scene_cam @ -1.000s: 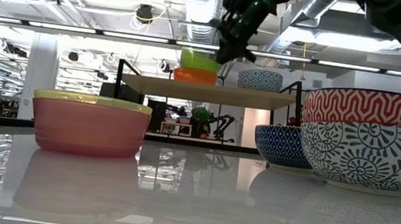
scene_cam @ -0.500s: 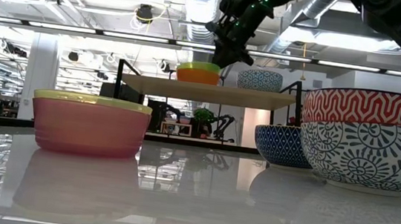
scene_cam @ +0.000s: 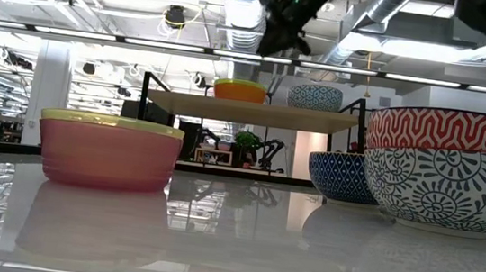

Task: Place and stack bowls onto a shelf
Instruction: Stack the yellow bowl on top of the green bowl on the shelf

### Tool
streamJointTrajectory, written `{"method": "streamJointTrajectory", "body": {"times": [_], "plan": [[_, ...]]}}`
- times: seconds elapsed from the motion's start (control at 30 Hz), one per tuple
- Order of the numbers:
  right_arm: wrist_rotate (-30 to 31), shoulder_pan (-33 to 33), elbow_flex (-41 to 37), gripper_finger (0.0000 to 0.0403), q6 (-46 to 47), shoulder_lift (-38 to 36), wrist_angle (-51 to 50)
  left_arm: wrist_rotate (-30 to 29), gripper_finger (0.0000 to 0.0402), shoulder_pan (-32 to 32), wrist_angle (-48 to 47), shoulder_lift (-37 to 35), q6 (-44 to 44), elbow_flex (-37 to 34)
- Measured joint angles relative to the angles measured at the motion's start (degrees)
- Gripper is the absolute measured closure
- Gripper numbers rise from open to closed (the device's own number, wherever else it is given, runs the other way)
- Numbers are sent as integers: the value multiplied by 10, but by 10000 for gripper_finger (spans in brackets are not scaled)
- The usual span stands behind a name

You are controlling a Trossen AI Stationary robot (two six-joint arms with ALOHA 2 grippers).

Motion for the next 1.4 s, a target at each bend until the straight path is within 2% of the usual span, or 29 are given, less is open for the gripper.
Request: {"method": "streamJointTrajectory", "body": {"times": [0.33,0.53,0.63,1.07,1.4], "plan": [[1,143,-10,301,-26,-16,-3,-1,266,0,0,0,1,0],[47,235,-80,301,-36,-14,59,-1,266,0,0,0,1,0],[49,264,-121,301,-37,-15,101,-1,266,0,0,0,1,0],[50,320,-322,301,-35,-15,281,-1,266,0,0,0,1,0],[50,344,-422,301,-35,-15,384,-1,266,0,-1,0,0,0]]}}
